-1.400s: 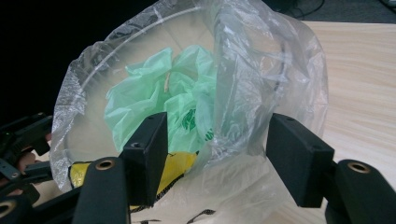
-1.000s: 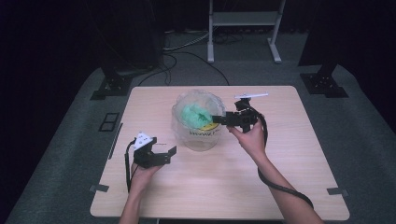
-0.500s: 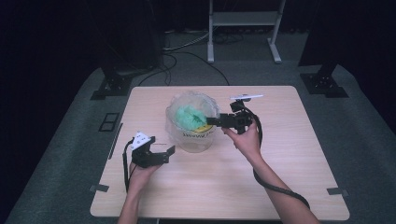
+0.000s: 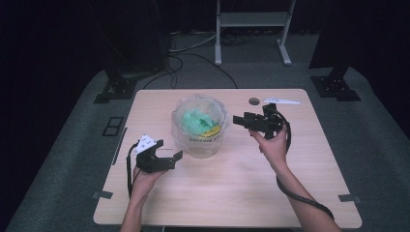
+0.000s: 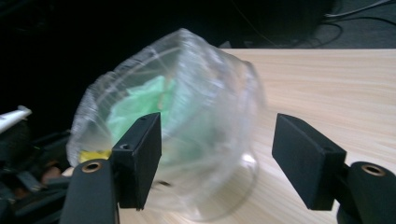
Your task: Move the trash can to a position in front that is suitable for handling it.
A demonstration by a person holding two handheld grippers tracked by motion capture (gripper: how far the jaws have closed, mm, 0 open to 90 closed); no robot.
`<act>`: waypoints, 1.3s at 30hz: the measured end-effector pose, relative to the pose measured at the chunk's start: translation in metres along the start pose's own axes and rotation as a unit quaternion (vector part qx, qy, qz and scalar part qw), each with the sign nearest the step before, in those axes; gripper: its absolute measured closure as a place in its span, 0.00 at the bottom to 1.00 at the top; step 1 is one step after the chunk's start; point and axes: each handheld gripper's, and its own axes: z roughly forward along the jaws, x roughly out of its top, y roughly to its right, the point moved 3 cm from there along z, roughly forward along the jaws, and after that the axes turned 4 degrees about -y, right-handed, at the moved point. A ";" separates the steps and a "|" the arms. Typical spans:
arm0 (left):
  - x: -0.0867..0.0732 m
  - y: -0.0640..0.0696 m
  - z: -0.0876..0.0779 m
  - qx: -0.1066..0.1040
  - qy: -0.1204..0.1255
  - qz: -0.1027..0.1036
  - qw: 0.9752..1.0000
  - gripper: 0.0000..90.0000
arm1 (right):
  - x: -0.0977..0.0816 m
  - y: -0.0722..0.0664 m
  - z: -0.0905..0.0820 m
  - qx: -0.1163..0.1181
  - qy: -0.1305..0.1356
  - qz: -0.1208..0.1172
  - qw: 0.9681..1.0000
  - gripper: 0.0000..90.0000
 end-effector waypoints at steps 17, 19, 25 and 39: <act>0.061 0.003 -0.014 -0.030 0.027 0.001 0.999 0.08 | -0.021 0.040 -0.024 -0.042 -0.030 0.005 0.999 0.35; 0.069 0.003 -0.011 -0.031 0.027 -0.004 0.999 0.10 | -0.021 0.041 -0.025 -0.043 -0.031 0.006 0.999 0.35; 0.088 0.001 -0.001 -0.026 0.015 -0.025 0.999 0.16 | -0.021 0.041 -0.027 -0.047 -0.034 0.001 0.998 0.35; 0.102 -0.006 0.021 0.027 -0.014 -0.032 0.999 0.51 | -0.017 0.034 -0.028 -0.049 -0.032 -0.012 0.998 0.35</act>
